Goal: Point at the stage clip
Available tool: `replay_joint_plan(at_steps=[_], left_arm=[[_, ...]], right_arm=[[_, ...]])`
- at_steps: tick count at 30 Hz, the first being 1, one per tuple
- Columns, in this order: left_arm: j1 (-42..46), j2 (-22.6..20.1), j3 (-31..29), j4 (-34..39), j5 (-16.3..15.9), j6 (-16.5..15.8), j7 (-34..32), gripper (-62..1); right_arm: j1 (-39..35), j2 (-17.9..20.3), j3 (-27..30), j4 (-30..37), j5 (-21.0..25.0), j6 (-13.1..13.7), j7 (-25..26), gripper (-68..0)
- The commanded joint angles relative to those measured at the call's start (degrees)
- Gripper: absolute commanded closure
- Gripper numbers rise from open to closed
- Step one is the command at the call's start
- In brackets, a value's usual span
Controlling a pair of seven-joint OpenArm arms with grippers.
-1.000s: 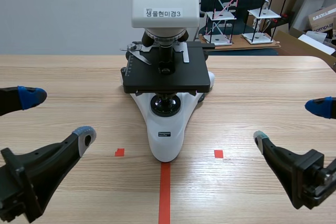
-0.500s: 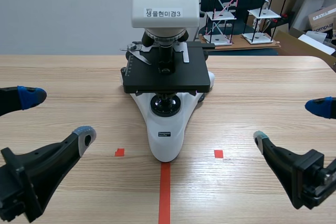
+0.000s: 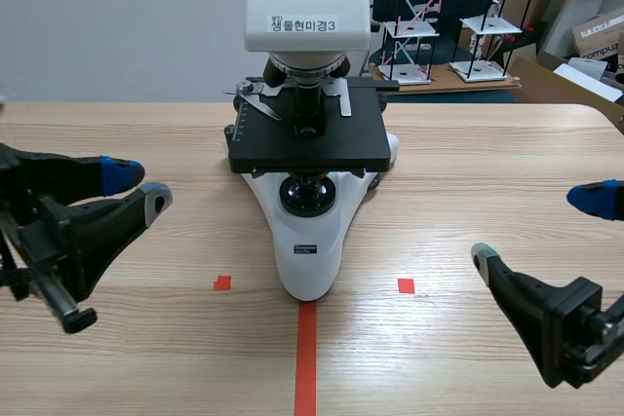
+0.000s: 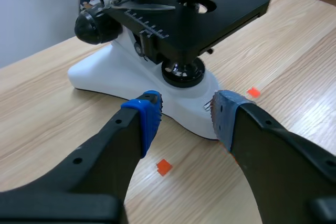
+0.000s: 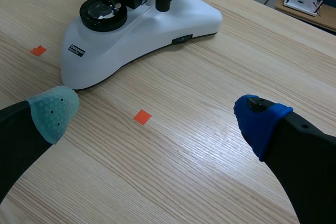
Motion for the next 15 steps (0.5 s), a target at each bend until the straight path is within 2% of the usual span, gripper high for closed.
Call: replay_joint_plan(at_steps=[1,4,15], left_arm=[[-2.89,-0.35,0.83,-1.18,-0.57,0.26,-1.05,-15.7],[-8.13,-0.35,2.82,-4.9,-0.57,0.26,-1.11,-3.5],[-27.71,-0.33,14.16,-18.4,-0.55,0.26,-1.2,-2.7]], right_arm=[[0.76,0.48,0.02,0.48,0.61,-0.2,0.87,-67.9],[0.79,0.48,0.02,0.48,0.61,-0.2,0.87,-67.9],[0.81,0.48,0.02,0.48,0.61,-0.17,0.87,-67.9]])
